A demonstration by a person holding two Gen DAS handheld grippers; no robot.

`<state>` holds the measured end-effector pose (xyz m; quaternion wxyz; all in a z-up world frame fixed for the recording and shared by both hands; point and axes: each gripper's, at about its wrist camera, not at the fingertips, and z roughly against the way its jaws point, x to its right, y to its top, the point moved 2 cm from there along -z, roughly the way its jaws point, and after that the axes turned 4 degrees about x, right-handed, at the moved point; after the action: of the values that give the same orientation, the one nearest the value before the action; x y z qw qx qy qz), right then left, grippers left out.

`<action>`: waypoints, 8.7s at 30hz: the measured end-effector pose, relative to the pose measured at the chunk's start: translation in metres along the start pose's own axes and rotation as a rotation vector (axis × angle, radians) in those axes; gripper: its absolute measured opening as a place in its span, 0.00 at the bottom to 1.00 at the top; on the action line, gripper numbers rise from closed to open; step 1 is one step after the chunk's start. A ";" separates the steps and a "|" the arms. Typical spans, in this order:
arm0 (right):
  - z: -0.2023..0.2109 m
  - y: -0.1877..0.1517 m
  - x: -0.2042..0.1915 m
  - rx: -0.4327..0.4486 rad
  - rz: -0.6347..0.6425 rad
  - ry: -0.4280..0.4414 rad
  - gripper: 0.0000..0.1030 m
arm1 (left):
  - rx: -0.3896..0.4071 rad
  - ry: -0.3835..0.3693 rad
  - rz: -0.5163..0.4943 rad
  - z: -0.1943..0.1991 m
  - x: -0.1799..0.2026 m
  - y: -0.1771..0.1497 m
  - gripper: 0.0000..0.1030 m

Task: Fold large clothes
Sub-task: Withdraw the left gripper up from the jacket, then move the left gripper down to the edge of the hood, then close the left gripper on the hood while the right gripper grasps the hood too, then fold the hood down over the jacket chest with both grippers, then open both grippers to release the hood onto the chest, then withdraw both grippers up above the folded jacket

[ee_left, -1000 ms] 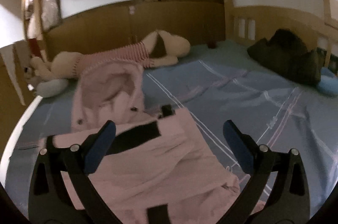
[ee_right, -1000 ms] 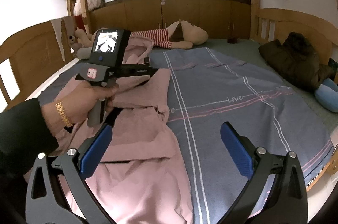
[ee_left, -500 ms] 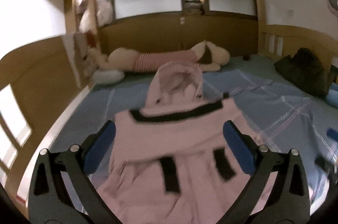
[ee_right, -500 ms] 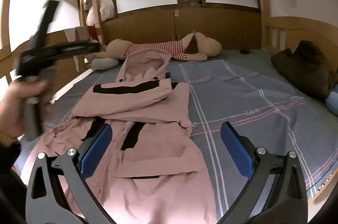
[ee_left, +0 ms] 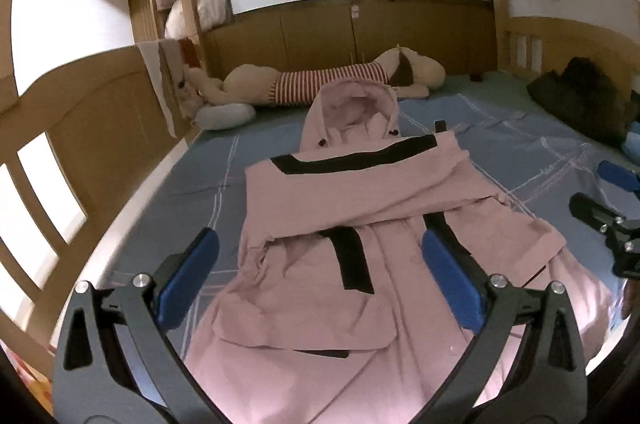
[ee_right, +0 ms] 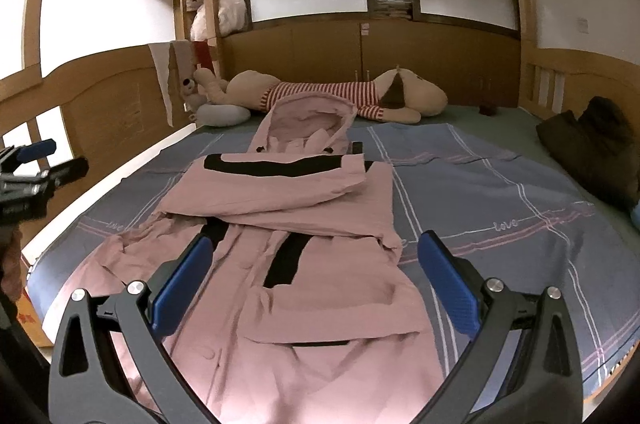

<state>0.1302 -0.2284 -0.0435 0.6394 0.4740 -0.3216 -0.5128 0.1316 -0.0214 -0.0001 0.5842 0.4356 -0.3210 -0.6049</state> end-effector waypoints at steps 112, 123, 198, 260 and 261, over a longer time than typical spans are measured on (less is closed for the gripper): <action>-0.173 0.069 0.019 -0.028 0.346 -0.113 0.99 | -0.268 -0.142 0.034 -0.413 -0.099 0.137 0.05; -0.334 0.070 -0.019 -0.022 0.791 -0.215 0.85 | -0.259 -0.177 0.008 -0.414 -0.097 0.139 0.05; -0.214 0.080 -0.027 0.004 0.252 0.100 0.89 | -0.394 -0.147 0.111 -0.361 0.041 -0.013 0.90; 0.061 -0.018 -0.048 0.128 0.085 0.062 0.99 | -0.139 -0.177 0.003 0.043 0.017 -0.085 0.98; 0.062 -0.017 -0.047 0.131 0.086 0.060 0.99 | -0.141 -0.175 0.009 0.045 0.016 -0.087 0.98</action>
<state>0.0557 -0.2005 -0.0345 0.6378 0.5157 -0.3552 -0.4484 0.0551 -0.0331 -0.0619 0.5858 0.3377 -0.3292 -0.6591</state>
